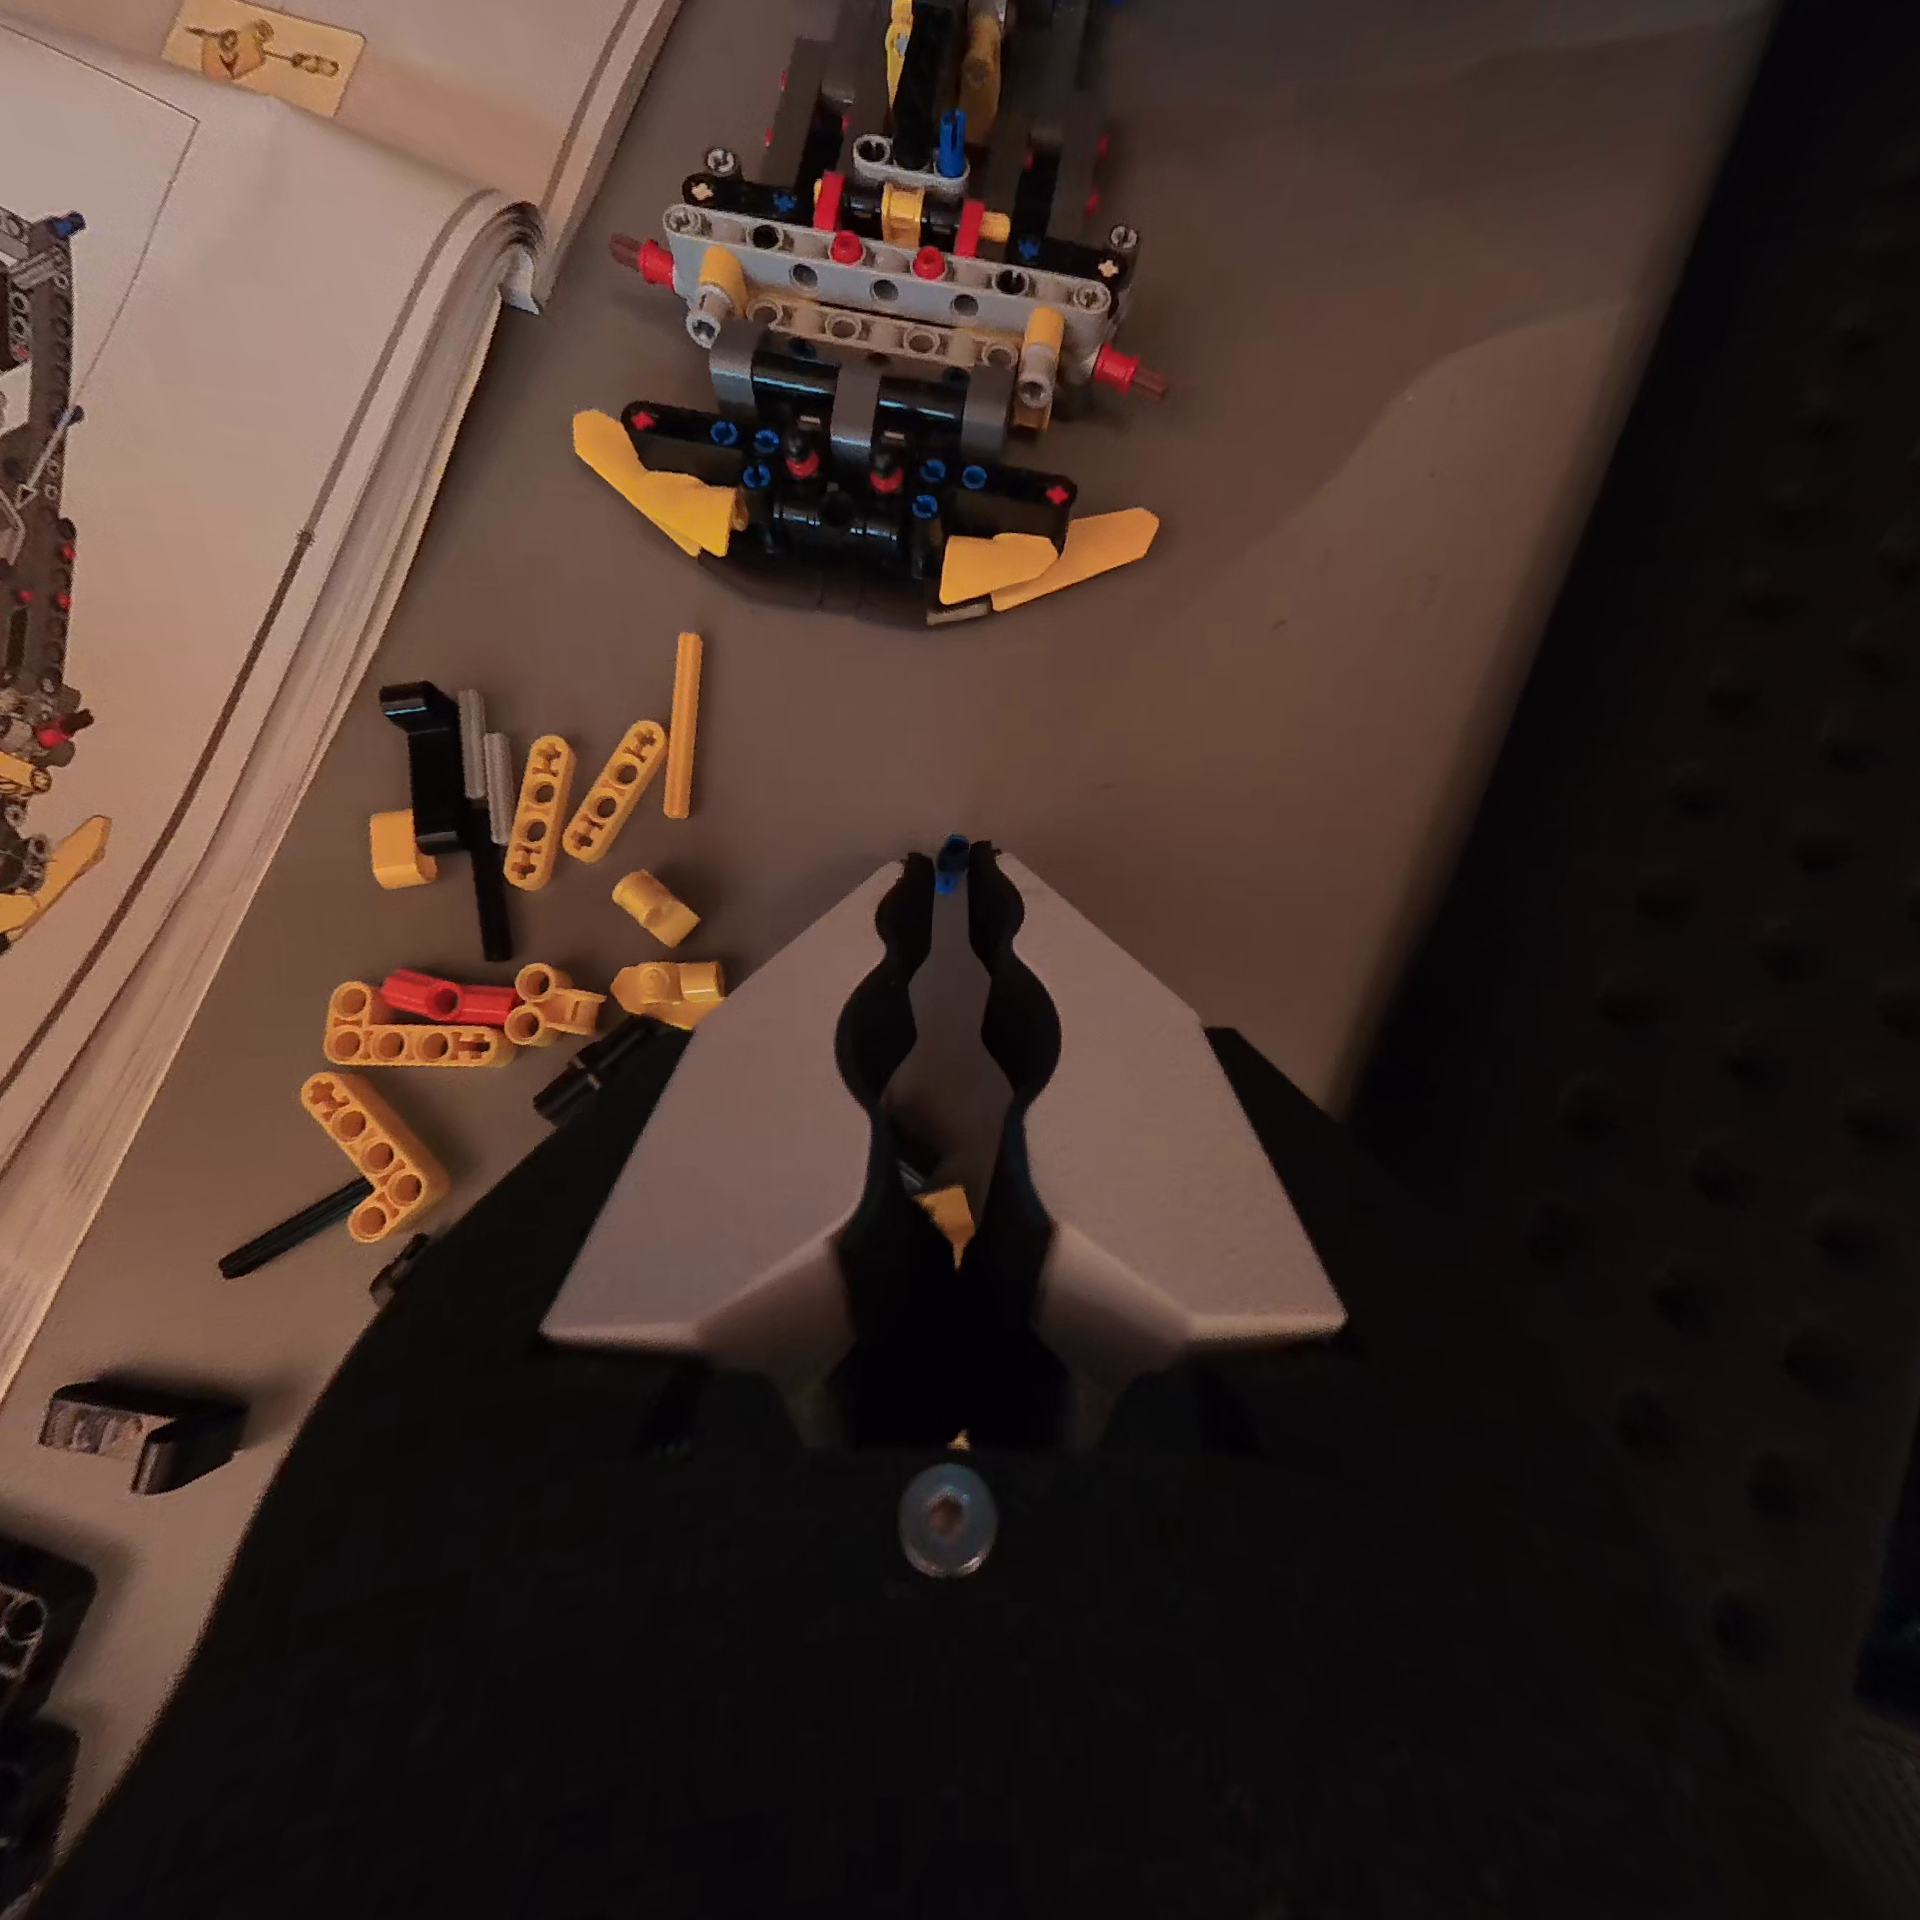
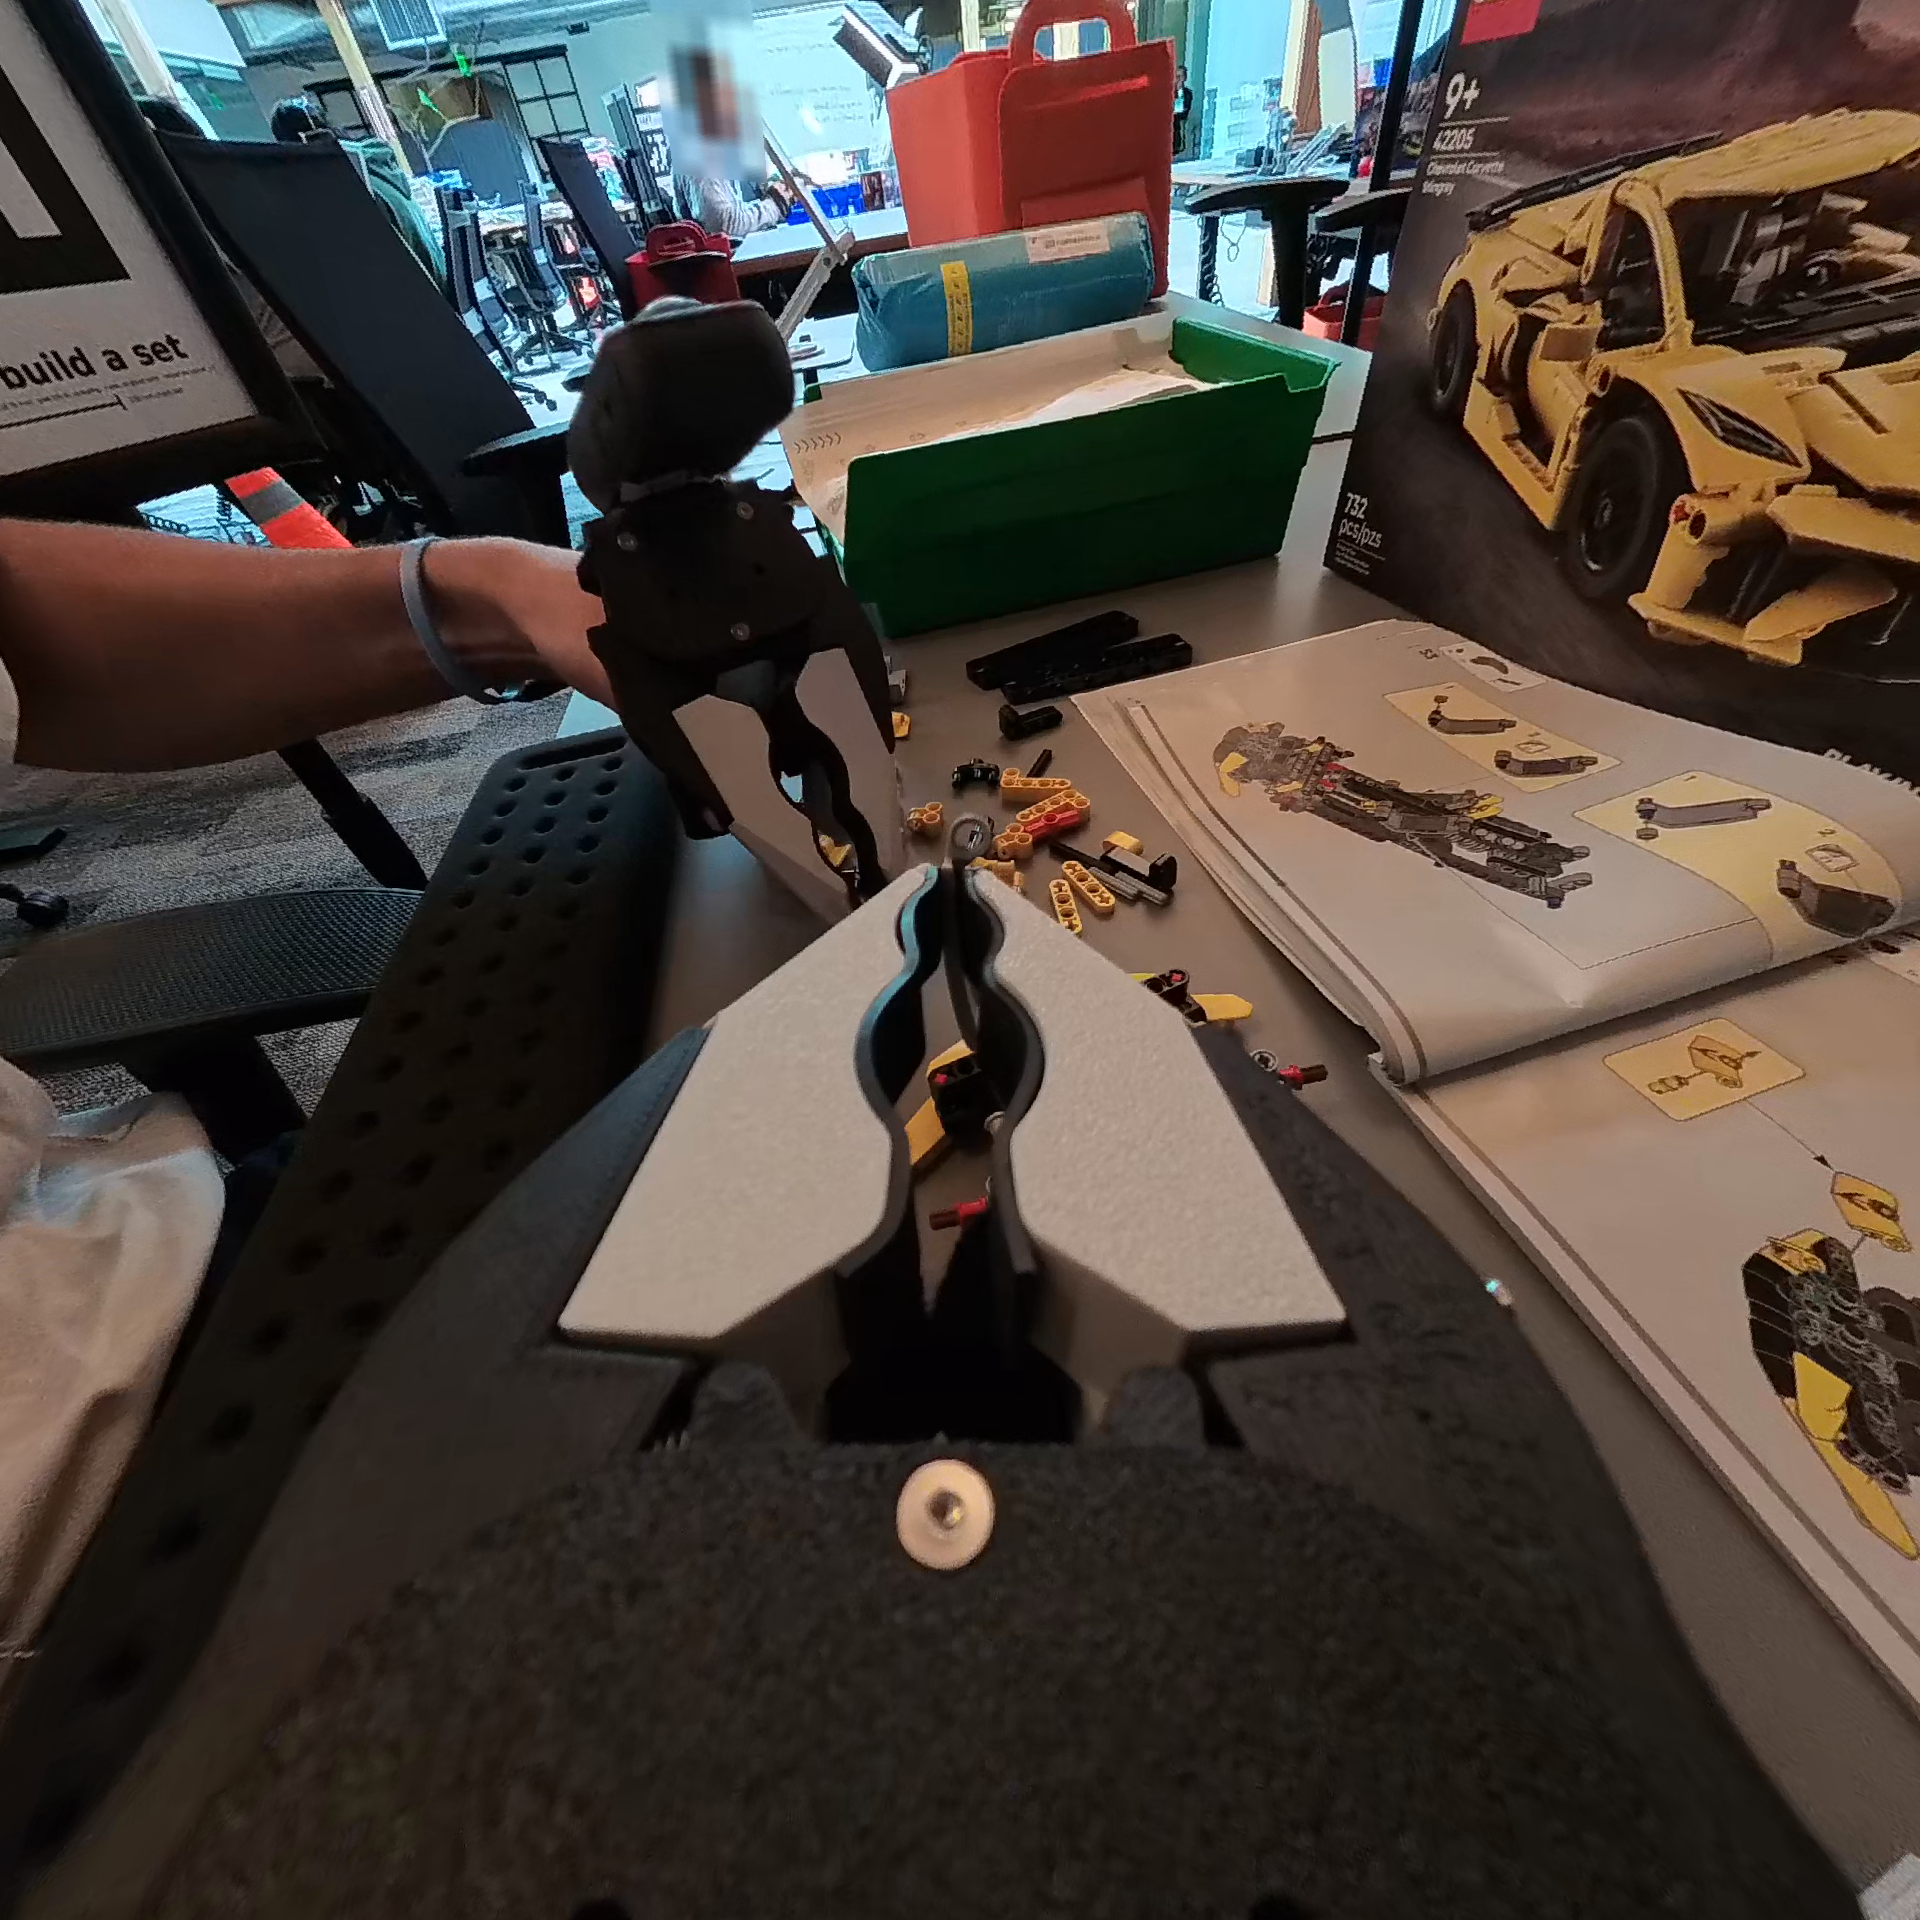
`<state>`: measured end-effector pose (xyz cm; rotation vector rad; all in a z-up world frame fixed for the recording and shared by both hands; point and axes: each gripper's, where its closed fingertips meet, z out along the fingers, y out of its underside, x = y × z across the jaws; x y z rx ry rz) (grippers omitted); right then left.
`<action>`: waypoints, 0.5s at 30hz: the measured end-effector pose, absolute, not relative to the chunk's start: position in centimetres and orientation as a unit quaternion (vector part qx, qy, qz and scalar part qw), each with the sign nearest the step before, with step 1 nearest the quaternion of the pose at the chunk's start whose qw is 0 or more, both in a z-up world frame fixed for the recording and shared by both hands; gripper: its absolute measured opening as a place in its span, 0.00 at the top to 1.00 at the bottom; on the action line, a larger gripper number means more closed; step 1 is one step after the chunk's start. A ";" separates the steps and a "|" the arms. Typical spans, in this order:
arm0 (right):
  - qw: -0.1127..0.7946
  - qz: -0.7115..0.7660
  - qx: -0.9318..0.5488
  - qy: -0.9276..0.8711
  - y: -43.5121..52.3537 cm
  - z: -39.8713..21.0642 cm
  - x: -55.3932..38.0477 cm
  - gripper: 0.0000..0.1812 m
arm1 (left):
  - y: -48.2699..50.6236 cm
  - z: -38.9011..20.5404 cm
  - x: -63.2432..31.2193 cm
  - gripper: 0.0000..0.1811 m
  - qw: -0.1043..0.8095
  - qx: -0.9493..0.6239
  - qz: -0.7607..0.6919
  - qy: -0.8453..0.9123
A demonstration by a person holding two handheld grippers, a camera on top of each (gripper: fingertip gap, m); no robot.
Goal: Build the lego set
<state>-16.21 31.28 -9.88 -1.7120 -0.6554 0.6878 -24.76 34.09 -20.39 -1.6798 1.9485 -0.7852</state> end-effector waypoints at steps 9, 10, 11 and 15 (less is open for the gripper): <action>0.556 0.294 -0.726 -0.278 31.3 -9.9 -16.2 1.00 | 34.6 -19.0 -25.7 0.89 0.186 -0.549 -0.191 0.792; 0.557 0.294 -0.726 -0.277 31.3 -9.9 -16.2 1.00 | 34.8 -18.8 -25.6 0.89 0.177 -0.537 -0.177 0.806; 0.557 0.294 -0.726 -0.277 31.3 -9.9 -16.2 1.00 | 34.8 -18.8 -25.6 0.90 0.165 -0.524 -0.164 0.819; 0.558 0.294 -0.725 -0.276 31.3 -9.7 -16.0 1.00 | 34.9 -19.2 -25.8 0.90 0.108 -0.470 -0.123 0.867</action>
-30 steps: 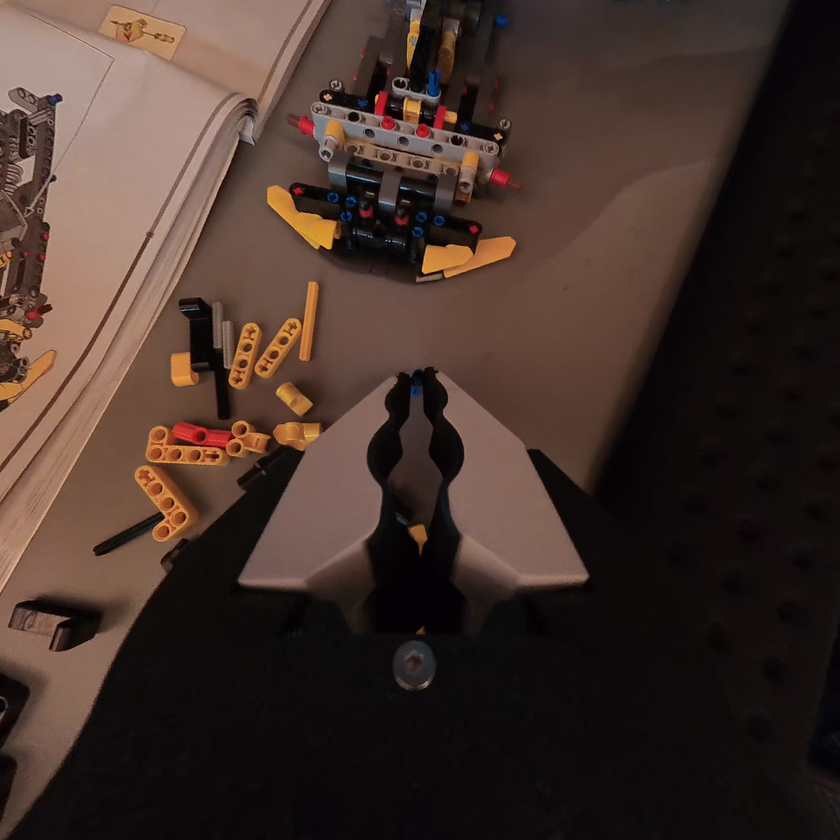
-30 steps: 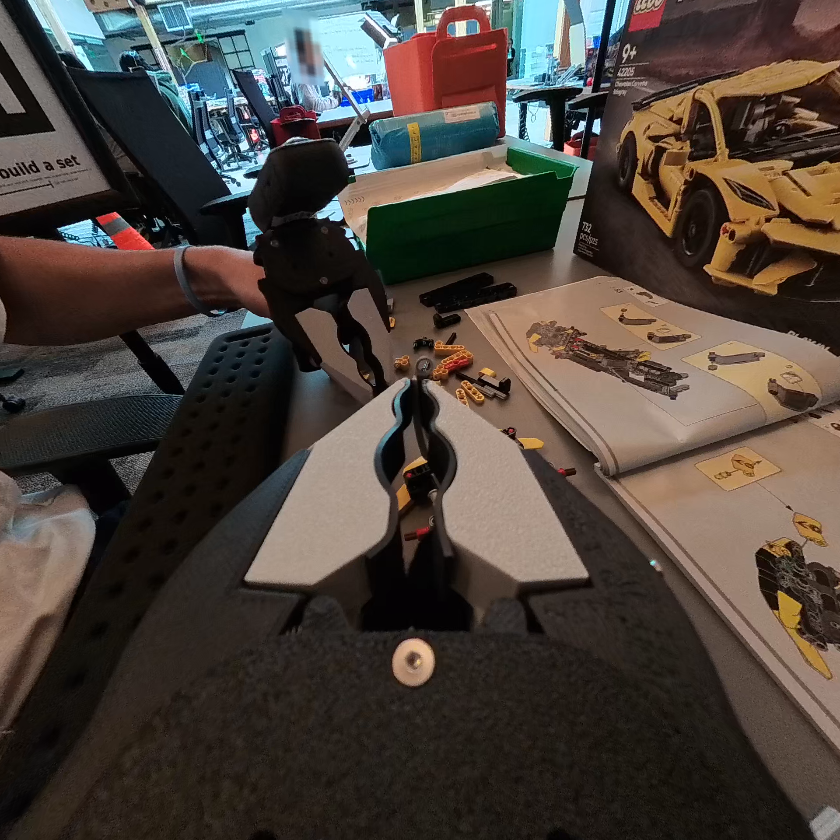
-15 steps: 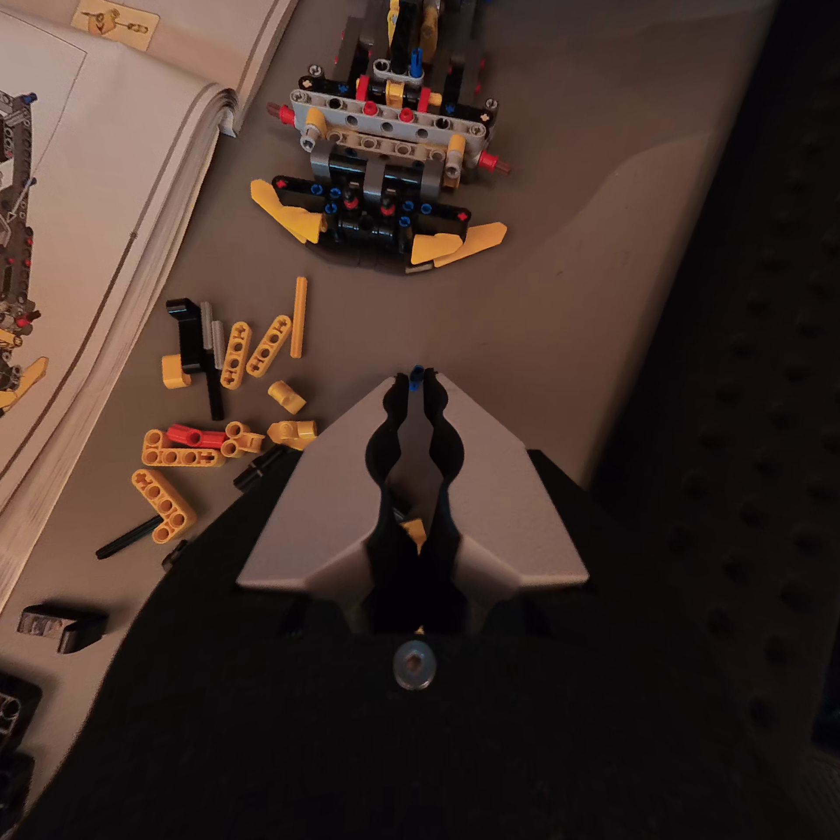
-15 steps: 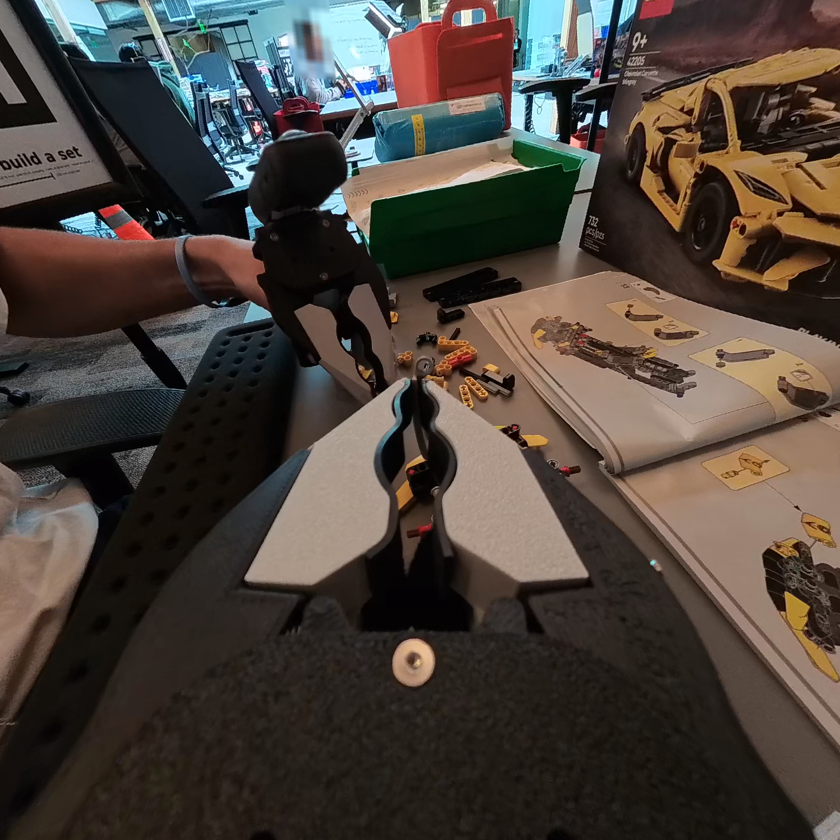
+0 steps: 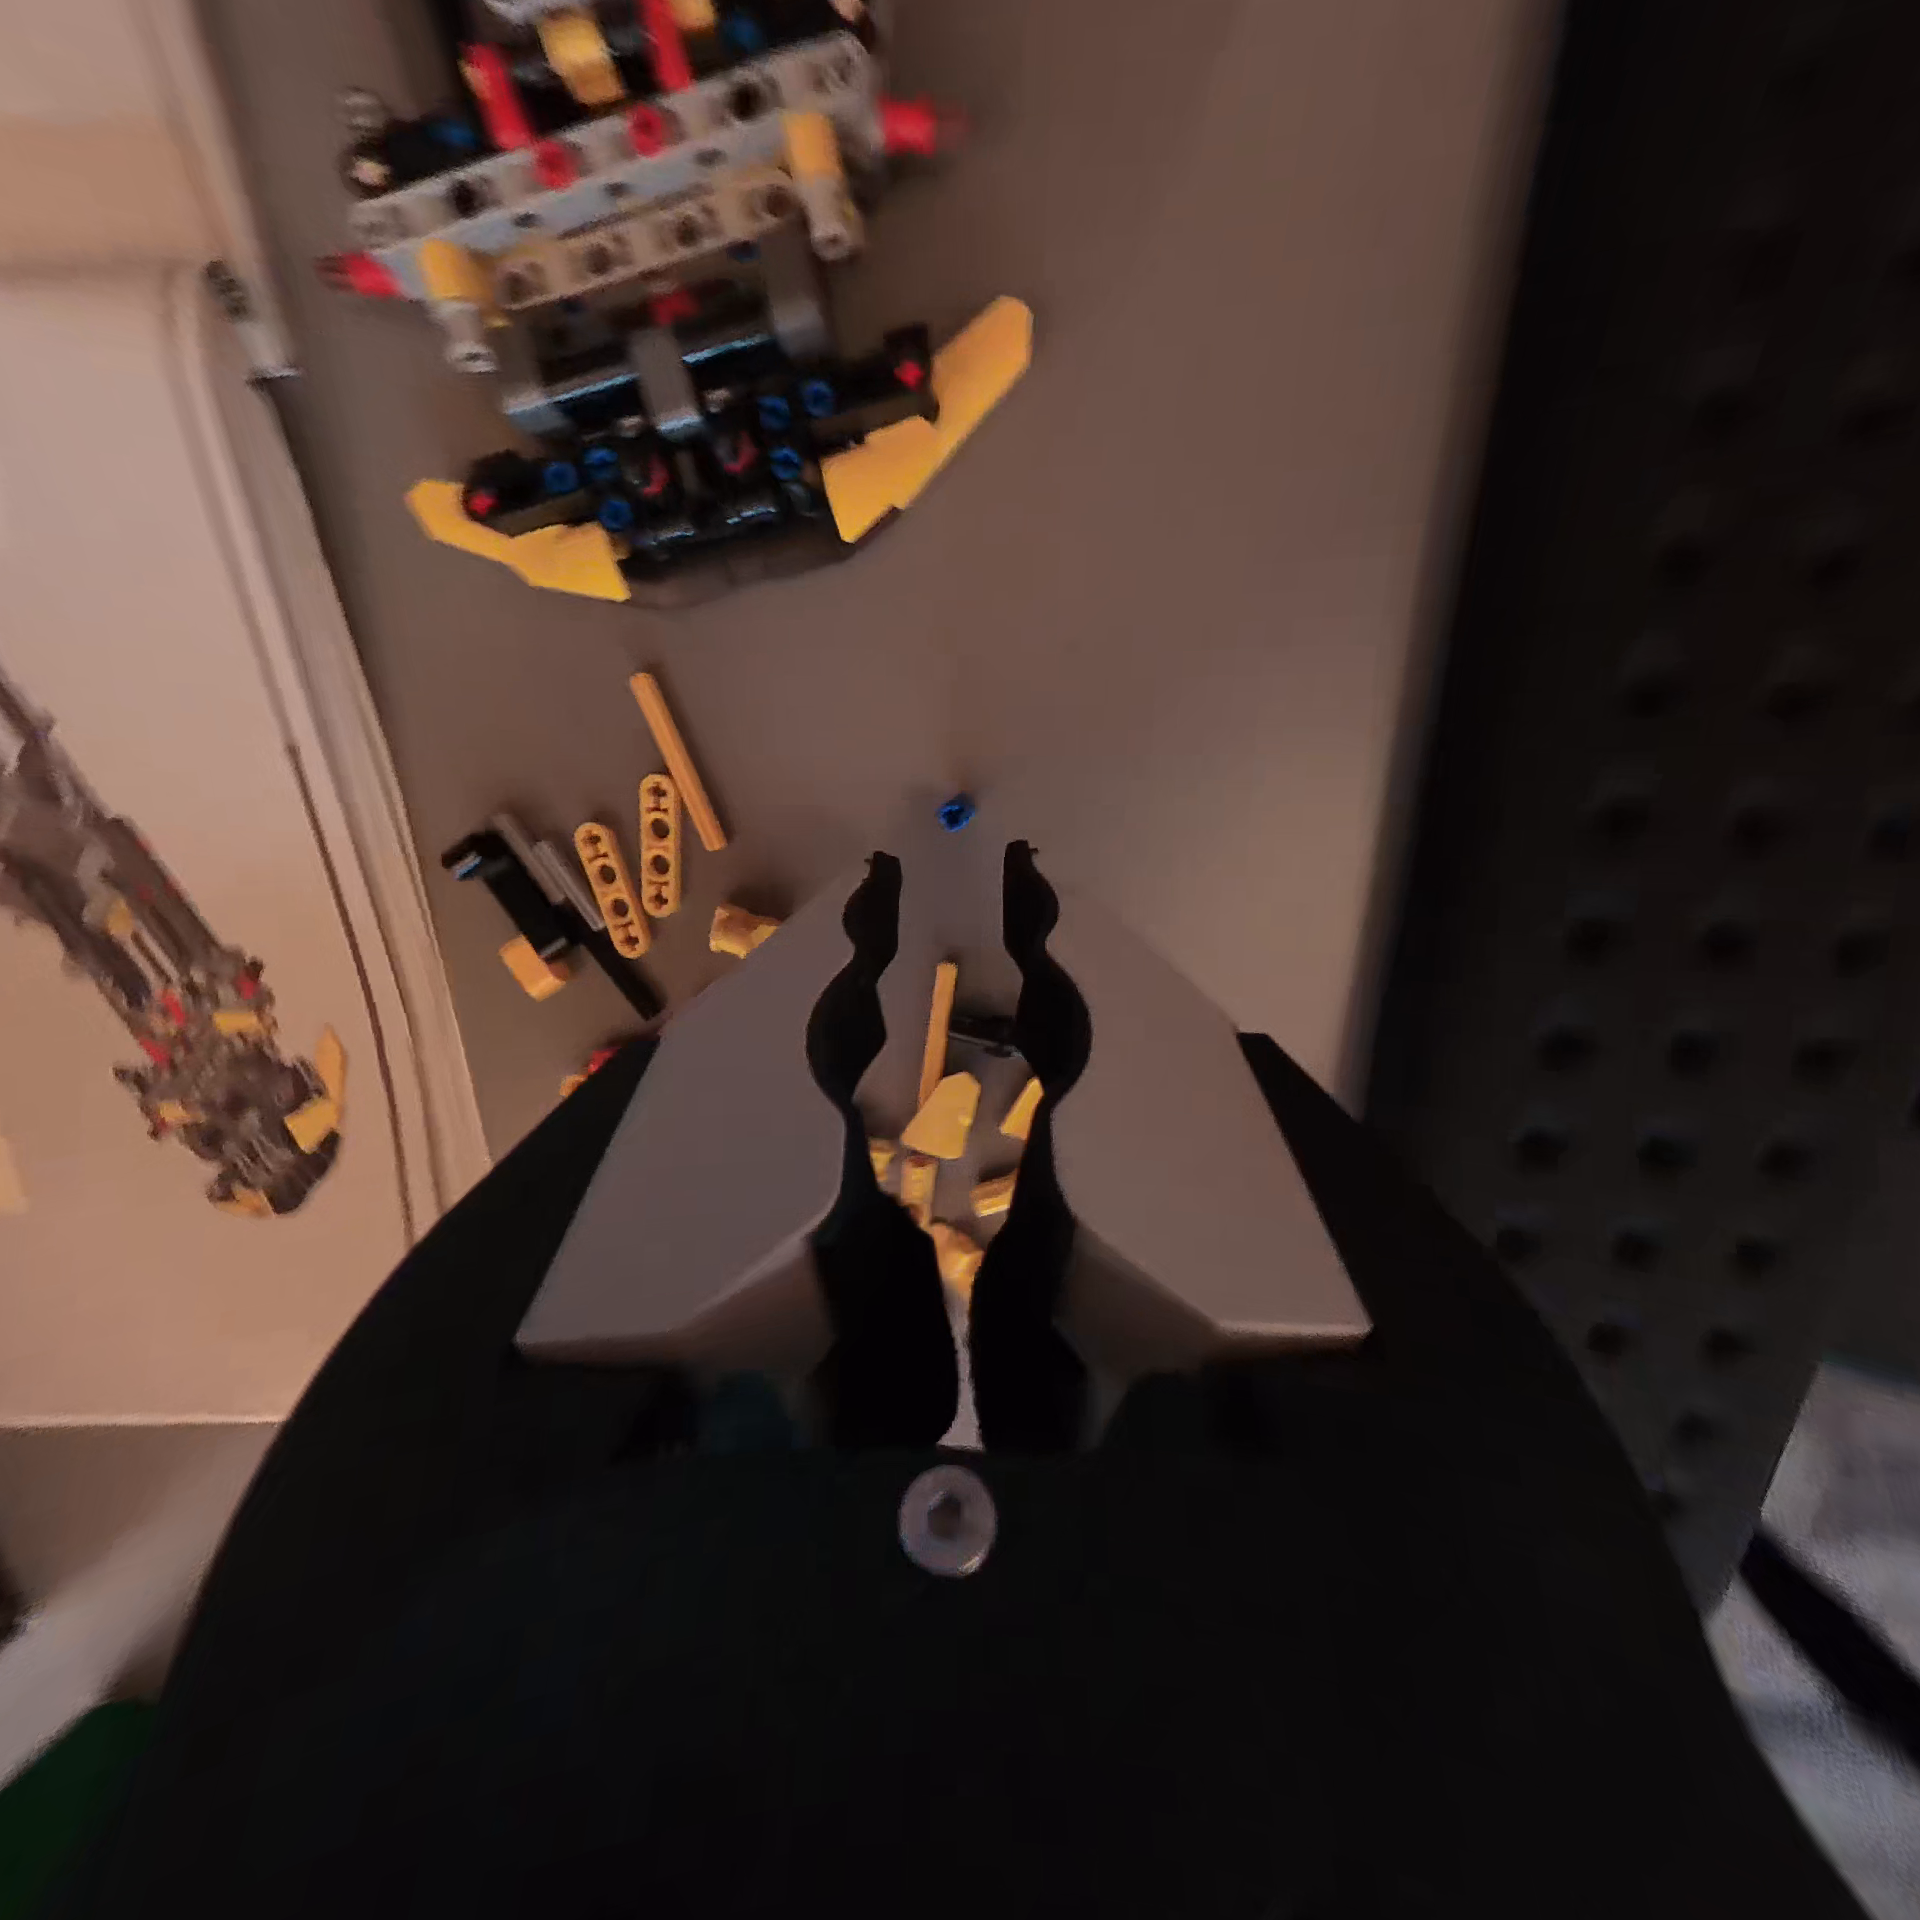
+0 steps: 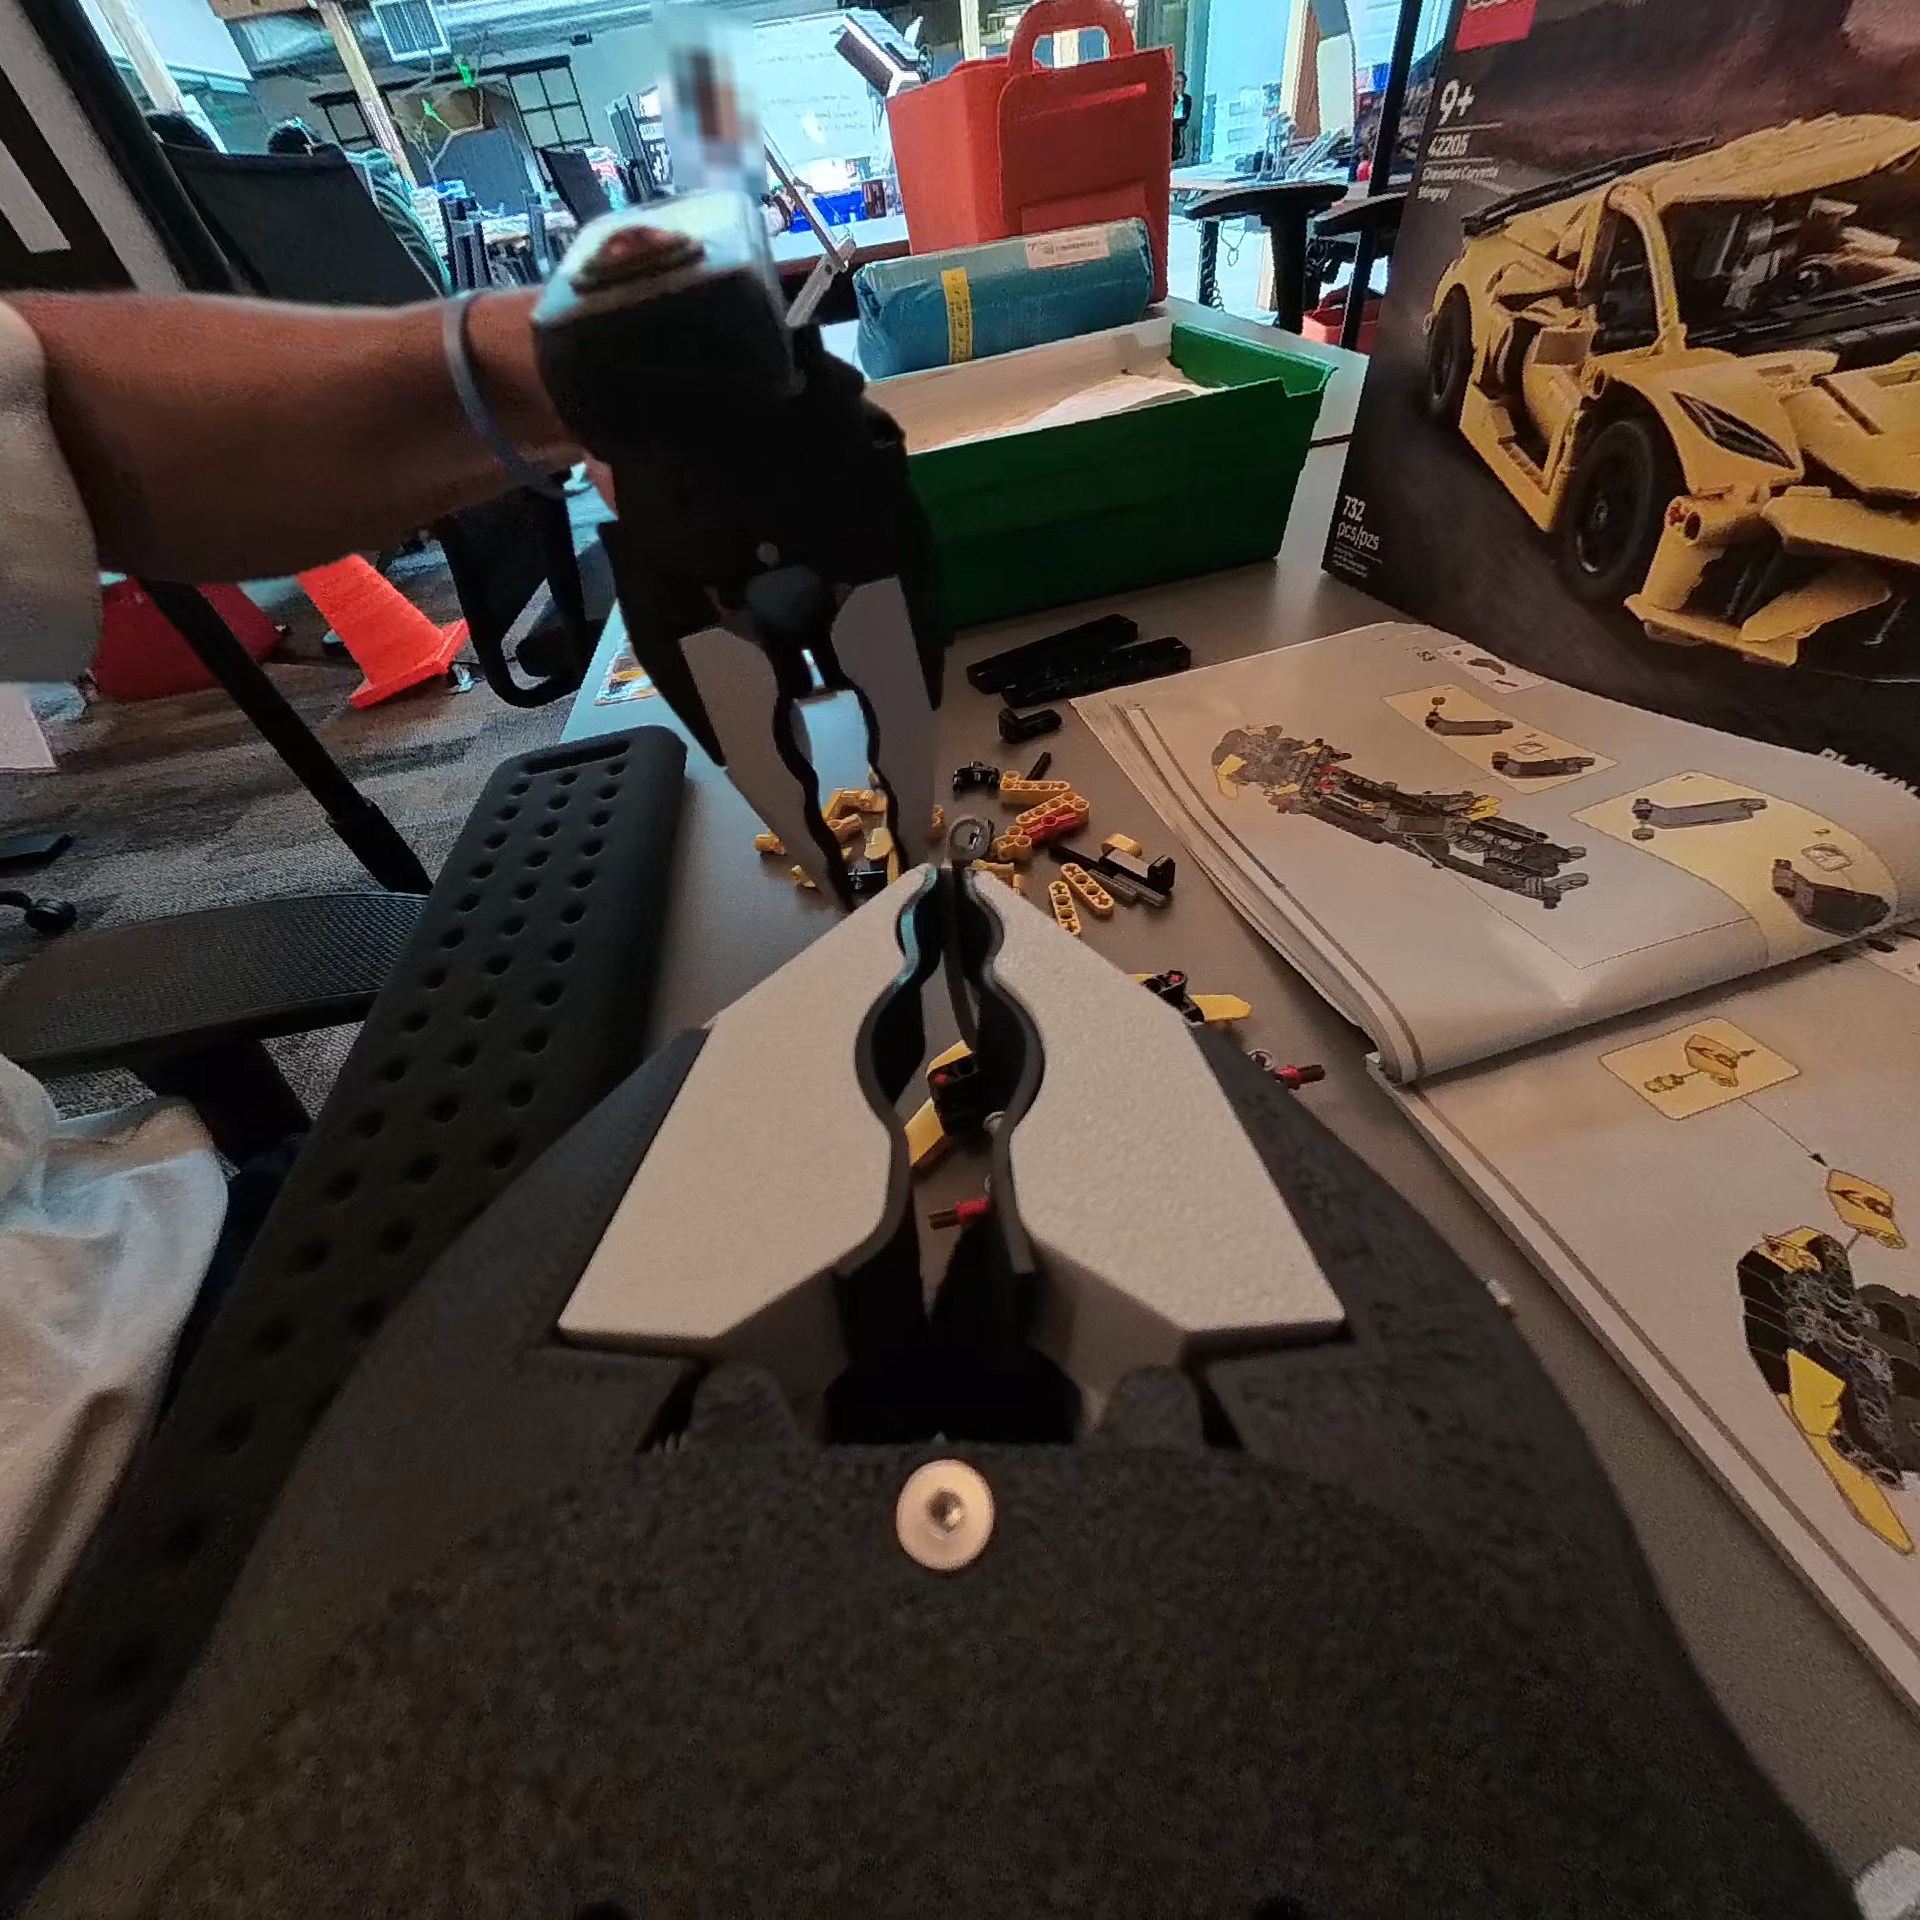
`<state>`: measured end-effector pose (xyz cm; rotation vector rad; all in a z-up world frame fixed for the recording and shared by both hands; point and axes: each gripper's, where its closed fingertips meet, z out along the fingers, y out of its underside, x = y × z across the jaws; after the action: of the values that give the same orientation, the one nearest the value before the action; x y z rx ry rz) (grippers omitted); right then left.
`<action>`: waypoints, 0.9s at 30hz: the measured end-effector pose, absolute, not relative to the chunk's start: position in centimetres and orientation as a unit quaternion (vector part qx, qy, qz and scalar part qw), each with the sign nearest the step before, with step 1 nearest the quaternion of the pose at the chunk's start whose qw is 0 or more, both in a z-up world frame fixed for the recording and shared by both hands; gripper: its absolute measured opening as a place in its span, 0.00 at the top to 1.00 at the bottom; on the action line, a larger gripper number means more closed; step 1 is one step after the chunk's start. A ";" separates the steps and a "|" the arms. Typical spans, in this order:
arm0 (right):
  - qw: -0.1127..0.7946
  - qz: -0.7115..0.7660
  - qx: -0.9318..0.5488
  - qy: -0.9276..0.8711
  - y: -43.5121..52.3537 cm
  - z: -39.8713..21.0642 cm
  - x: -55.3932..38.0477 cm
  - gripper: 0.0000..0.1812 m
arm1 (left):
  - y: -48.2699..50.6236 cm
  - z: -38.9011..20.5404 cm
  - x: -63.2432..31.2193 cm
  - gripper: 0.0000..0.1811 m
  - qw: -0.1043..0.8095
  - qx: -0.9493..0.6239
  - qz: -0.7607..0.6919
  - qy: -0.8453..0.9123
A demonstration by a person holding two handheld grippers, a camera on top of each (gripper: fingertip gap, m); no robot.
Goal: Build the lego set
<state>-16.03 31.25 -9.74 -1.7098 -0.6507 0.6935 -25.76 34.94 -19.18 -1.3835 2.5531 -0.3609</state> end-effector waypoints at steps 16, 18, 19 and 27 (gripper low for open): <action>0.563 0.302 -0.720 -0.272 31.2 -9.3 -15.7 1.00 | 34.5 -21.0 -25.2 0.91 0.025 -0.467 -0.088 0.879; 0.563 0.301 -0.720 -0.273 31.2 -9.3 -15.8 1.00 | 34.7 -20.9 -25.2 0.91 0.032 -0.469 -0.085 0.879; 0.563 0.301 -0.720 -0.273 31.2 -9.3 -15.8 1.00 | 34.8 -20.8 -25.1 0.91 0.036 -0.470 -0.083 0.878; 0.562 0.301 -0.721 -0.274 31.2 -9.3 -15.7 1.00 | 34.5 -20.8 -25.1 0.93 0.055 -0.470 -0.084 0.877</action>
<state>-15.74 31.24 -9.34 -1.6975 -0.6445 0.7082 -25.14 34.46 -20.77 -1.4275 2.6622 -0.2554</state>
